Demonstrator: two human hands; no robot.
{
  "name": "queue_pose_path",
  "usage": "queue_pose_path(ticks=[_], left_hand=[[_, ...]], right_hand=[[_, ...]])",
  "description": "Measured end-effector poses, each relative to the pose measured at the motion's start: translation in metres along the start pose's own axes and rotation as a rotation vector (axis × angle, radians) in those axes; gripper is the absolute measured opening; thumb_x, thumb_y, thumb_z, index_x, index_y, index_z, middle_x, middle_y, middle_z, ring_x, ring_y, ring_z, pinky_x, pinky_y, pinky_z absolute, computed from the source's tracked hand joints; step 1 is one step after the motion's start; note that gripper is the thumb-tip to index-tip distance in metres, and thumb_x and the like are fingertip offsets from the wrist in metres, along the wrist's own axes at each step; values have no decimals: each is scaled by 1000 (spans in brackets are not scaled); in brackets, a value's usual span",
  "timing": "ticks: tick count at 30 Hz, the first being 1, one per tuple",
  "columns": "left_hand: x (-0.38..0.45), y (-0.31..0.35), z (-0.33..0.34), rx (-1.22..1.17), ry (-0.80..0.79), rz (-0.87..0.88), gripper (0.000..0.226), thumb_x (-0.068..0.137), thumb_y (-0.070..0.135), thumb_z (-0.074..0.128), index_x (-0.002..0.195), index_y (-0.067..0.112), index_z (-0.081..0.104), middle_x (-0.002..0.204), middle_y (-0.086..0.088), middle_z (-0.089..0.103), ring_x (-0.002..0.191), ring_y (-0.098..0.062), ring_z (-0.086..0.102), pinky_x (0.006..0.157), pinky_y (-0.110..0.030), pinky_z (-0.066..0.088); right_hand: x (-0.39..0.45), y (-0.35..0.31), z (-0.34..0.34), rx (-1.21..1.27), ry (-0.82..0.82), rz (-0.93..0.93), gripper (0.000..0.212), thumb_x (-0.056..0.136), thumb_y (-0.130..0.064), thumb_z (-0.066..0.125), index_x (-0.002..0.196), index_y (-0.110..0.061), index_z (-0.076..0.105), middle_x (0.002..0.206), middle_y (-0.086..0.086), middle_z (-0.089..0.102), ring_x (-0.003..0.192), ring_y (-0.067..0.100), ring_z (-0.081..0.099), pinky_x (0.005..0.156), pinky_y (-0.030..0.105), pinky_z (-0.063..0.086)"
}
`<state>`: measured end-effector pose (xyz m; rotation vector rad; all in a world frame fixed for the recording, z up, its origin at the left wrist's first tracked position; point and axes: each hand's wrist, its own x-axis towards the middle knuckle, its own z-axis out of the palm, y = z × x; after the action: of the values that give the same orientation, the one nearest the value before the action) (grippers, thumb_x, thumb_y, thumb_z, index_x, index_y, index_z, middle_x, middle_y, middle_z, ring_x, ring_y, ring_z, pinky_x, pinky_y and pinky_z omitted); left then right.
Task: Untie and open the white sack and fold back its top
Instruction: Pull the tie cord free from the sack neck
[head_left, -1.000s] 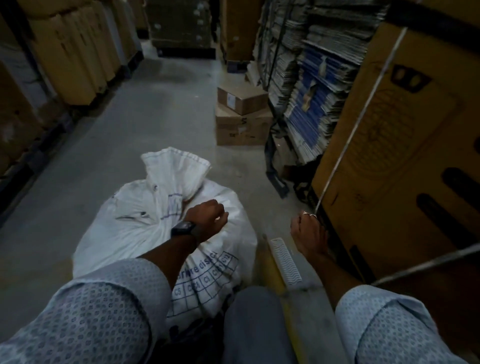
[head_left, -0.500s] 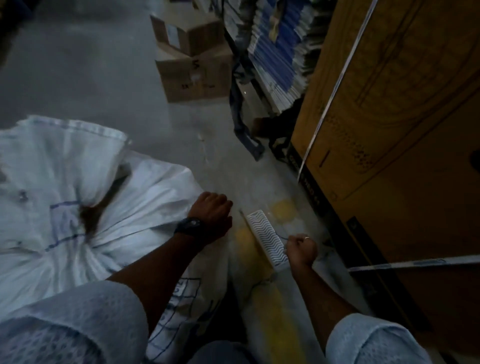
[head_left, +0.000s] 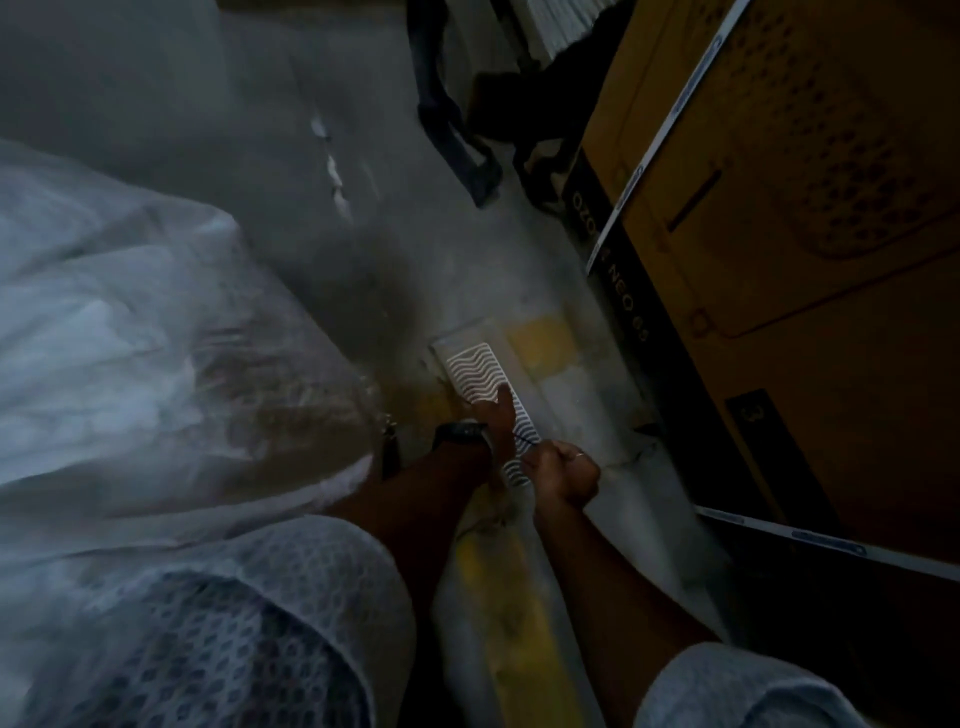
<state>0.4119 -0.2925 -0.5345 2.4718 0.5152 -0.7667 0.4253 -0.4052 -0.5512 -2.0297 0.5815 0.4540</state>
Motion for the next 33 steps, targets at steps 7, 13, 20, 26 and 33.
queue_pose_path(ticks=[7,13,20,26,33], left_hand=[[12,-6,20,294,-66,218,49,102,23,40,147,5,32,153,-19,34,140,-31,35,113,-35,29],[-6,-4,10,171,-113,89,78,91,23,59,152,6,14,160,-14,16,148,-31,11,119,-42,14],[-59,-6,-43,242,100,-14,51,85,18,56,133,6,45,140,-17,47,134,-35,39,115,-50,22],[-150,5,-151,359,416,-50,25,94,21,45,109,9,61,118,-17,62,107,-36,61,106,-46,32],[-309,-44,-278,504,740,-124,26,92,28,46,102,11,62,107,-17,67,94,-36,65,89,-38,41]], right_hand=[[12,20,7,70,74,143,18,73,-10,71,55,-9,68,53,5,67,44,23,61,55,39,59],[18,22,3,23,55,140,5,70,-8,72,75,-8,72,48,2,61,31,6,56,34,19,47],[-37,-28,-33,-75,87,24,36,89,-30,61,85,4,73,83,19,70,82,36,66,67,31,41],[-124,-119,-49,12,-64,-173,31,90,-26,60,70,-2,65,71,12,61,67,25,55,59,28,41],[-274,-219,-44,98,-291,-472,41,82,-20,61,47,-13,42,49,2,42,54,24,47,46,27,31]])
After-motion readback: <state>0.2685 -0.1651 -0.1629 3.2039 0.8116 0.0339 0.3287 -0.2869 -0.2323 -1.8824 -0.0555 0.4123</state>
